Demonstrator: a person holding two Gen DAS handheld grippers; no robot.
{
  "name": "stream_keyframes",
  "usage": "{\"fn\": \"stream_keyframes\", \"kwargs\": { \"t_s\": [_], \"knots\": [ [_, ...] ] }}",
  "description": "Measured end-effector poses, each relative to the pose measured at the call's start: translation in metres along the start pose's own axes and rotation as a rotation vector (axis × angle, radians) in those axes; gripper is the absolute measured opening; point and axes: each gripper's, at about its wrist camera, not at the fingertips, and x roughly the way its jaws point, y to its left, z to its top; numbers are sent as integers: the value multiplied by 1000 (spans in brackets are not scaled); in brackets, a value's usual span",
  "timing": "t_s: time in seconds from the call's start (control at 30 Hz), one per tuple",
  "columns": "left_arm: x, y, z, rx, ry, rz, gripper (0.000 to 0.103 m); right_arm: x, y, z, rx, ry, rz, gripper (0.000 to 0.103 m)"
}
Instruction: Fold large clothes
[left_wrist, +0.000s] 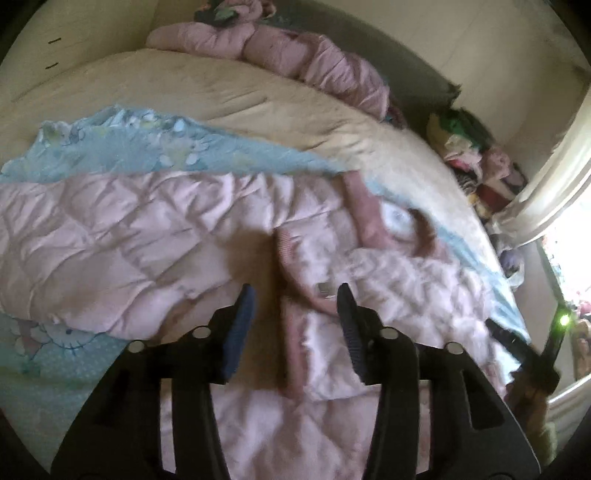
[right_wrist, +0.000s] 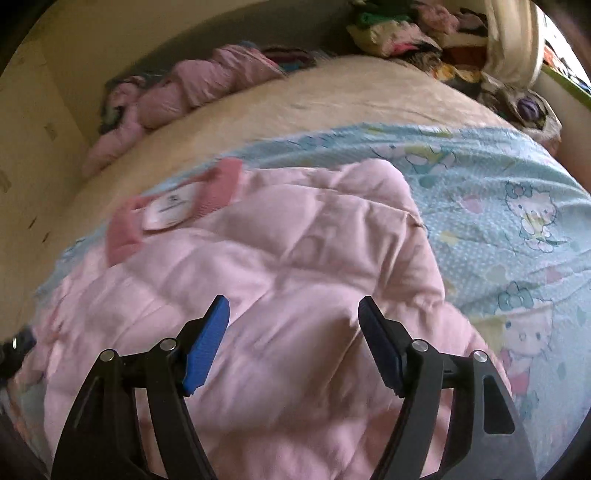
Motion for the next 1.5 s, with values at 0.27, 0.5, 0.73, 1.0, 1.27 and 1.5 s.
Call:
{"fn": "stream_keyframes", "kwargs": {
  "t_s": [0.27,0.5,0.73,1.0,1.27,1.5],
  "knots": [
    [19,-40,-18,71,91,-69,58,-28,37,-32,-109,22,91,78],
    [69,-46,-48,125,221,18,61,-6,44,-42,-138,85,69,81],
    [66,-46,-43,120,205,3,62,8,47,-48,-133,119,29,81],
    [33,-46,-31,108,169,32,94,-24,52,-43,-68,67,108,84],
    [7,-34,-20,63,136,65,94,-58,74,-39,-88,9,127,99],
    [-18,-11,-6,41,64,157,94,-83,100,-32,-122,-34,155,99]
  ]
}}
